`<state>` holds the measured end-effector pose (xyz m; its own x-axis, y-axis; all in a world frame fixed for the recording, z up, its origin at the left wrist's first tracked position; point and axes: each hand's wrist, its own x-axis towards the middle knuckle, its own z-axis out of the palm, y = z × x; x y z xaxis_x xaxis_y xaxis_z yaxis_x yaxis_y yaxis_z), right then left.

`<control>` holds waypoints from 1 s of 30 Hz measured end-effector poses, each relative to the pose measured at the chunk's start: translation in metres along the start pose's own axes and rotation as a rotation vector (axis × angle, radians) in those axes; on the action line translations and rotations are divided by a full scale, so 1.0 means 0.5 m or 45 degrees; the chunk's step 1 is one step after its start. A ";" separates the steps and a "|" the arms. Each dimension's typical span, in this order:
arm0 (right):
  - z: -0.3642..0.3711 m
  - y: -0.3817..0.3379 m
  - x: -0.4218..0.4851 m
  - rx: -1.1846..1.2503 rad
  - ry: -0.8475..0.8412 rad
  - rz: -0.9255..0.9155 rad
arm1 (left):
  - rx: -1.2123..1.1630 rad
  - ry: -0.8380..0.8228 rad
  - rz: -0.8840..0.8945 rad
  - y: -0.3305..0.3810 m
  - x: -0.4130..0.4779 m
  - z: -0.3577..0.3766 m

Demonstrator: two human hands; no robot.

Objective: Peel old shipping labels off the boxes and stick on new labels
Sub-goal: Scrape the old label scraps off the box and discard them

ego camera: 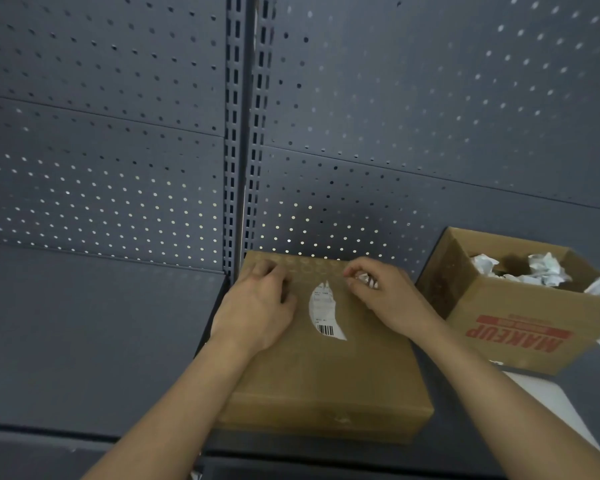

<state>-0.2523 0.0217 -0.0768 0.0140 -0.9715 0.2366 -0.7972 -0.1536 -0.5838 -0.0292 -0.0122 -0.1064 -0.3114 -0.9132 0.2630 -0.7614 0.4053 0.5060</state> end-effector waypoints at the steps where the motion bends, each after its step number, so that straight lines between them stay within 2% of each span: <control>1: 0.002 -0.002 0.005 -0.028 -0.015 -0.014 | 0.001 -0.003 -0.001 0.000 0.000 0.000; 8: 0.021 -0.020 0.044 -0.335 -0.165 -0.040 | 0.010 0.002 0.006 -0.001 0.002 0.002; 13: 0.032 -0.020 0.055 -0.495 -0.173 -0.099 | 0.012 -0.016 -0.005 0.000 0.001 0.002; 17: 0.044 -0.022 0.049 -0.623 -0.151 -0.235 | 0.018 0.000 0.010 0.001 0.000 0.002; 25: 0.041 -0.028 0.049 -0.674 -0.227 -0.276 | 0.022 0.010 0.018 -0.001 0.003 0.003; 30: 0.033 -0.022 0.044 -0.556 -0.187 -0.206 | 0.014 0.003 0.012 -0.003 0.002 0.002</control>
<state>-0.2332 -0.0012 -0.0780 0.2183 -0.9614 0.1672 -0.9560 -0.2451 -0.1610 -0.0292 -0.0138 -0.1077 -0.3170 -0.9093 0.2696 -0.7648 0.4132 0.4943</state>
